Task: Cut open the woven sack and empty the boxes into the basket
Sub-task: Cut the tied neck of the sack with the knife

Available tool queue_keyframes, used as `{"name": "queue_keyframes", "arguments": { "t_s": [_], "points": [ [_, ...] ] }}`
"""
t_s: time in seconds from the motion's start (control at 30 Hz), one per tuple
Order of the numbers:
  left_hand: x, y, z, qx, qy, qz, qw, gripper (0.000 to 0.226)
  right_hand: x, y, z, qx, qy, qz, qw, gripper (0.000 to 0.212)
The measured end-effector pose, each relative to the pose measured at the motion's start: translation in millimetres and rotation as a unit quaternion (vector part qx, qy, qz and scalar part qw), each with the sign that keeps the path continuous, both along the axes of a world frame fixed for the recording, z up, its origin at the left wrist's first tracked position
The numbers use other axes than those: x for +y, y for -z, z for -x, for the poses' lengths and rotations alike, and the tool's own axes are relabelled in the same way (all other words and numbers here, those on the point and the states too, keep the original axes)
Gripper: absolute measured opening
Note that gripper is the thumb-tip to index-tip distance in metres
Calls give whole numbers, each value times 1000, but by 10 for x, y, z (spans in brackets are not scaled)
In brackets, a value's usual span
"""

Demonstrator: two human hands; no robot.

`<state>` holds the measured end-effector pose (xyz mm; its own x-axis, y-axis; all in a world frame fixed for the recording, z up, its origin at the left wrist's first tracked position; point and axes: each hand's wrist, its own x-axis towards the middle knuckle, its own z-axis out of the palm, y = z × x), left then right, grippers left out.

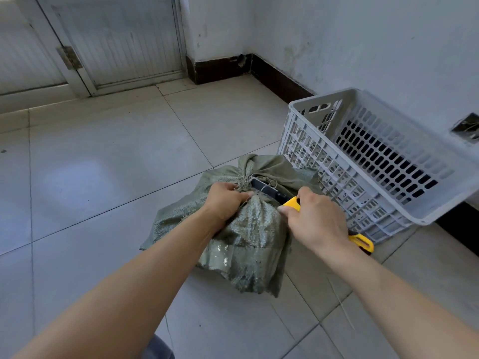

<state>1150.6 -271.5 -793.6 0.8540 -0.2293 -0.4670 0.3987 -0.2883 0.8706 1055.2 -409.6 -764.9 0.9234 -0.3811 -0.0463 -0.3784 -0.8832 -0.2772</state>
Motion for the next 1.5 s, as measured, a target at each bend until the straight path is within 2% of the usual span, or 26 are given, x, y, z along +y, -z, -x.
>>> {"name": "queue_keyframes", "arguments": {
  "t_s": [0.13,0.37,0.53,0.6,0.67,0.77,0.83,0.93,1.03,1.1,1.2,1.3,1.4,1.5],
  "points": [
    [37,-70,-57,-43,-7,-65,997,52,-10,13,44,-28,-25,37,999,34],
    [40,-135,-85,-39,-9,-65,997,39,-30,-2,77,-47,-33,31,998,34],
    [-27,-118,48,-13,-13,-28,999,12,-34,6,-5,-35,-27,43,998,27],
    [-28,-134,77,0,-13,-14,1000,17,-38,25,-49,-22,-20,32,999,24],
    [7,-114,44,1,-1,-21,1000,22,-59,33,-105,-3,12,-35,999,25],
    [61,-87,-42,-13,11,-53,998,21,-87,24,-129,-20,53,-142,988,42],
    [102,-93,-89,-14,8,-69,997,18,-54,20,-84,-24,32,-92,995,44],
    [118,-107,-138,-14,3,-83,996,43,-36,22,-26,-31,-5,-22,999,40],
    [119,-135,-157,-20,-6,-88,996,51,-50,13,-10,-42,-21,2,999,39],
    [126,-136,-173,-23,-11,-82,996,46,-37,10,6,-46,-40,25,998,38],
    [80,-108,-107,-35,-24,-54,998,19,-17,-3,-4,-55,-46,37,997,36],
    [9,-65,2,-16,-49,10,999,9,1,-15,-58,-54,-46,52,996,28],
    [-8,7,27,2,-67,26,997,27,38,-18,-111,-48,-50,57,996,23],
    [23,26,-48,0,-66,13,998,39,15,13,-150,-15,-19,12,1000,24]
  ]
}}
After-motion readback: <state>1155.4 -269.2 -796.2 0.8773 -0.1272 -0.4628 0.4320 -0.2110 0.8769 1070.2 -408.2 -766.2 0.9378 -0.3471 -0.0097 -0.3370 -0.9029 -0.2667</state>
